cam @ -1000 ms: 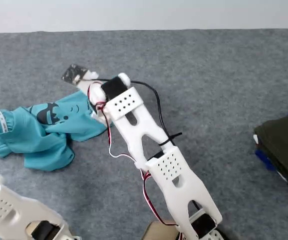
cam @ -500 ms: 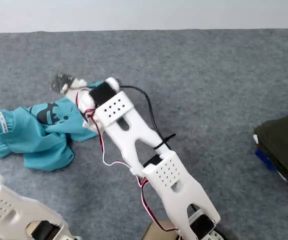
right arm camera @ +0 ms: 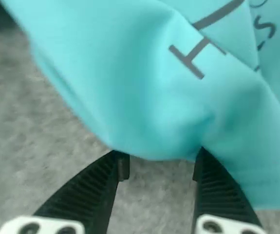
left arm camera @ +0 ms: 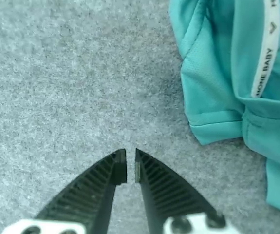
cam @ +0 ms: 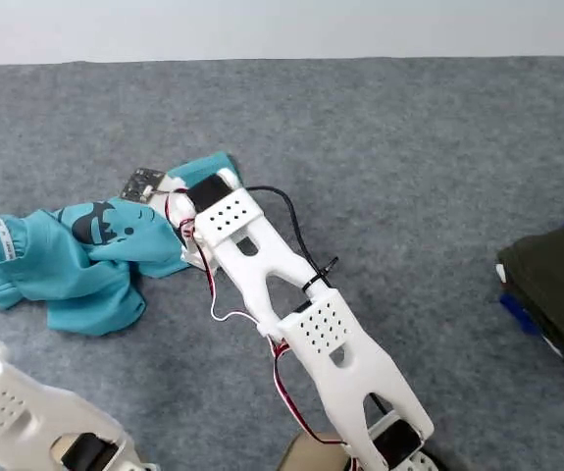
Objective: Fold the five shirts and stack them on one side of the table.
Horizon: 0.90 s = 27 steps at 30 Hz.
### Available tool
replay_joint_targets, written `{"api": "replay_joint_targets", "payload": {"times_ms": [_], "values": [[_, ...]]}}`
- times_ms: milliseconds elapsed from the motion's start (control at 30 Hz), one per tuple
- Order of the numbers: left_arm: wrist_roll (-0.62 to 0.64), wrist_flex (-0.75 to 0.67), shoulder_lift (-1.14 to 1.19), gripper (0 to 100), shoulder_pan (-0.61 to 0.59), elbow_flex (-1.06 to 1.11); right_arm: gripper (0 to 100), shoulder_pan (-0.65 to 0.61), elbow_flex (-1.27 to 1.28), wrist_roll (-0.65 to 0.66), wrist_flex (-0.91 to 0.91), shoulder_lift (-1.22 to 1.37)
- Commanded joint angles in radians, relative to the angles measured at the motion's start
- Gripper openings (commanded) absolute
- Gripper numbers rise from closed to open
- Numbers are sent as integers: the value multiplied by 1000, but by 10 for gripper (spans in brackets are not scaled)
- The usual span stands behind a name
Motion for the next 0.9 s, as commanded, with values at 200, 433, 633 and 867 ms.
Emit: {"api": "replay_joint_targets", "payload": {"times_ms": [200,433,633,867], "values": [[8,-15,-60,40,9,-5,121,35,-181,12,-162,99],[8,-14,-68,40,9,-5,9,47,-310,12,-58,81],[6,23,-80,40,15,-22,10,56,-479,12,197,15],[3,123,-235,40,98,-22,10,111,-379,11,205,-166]]}}
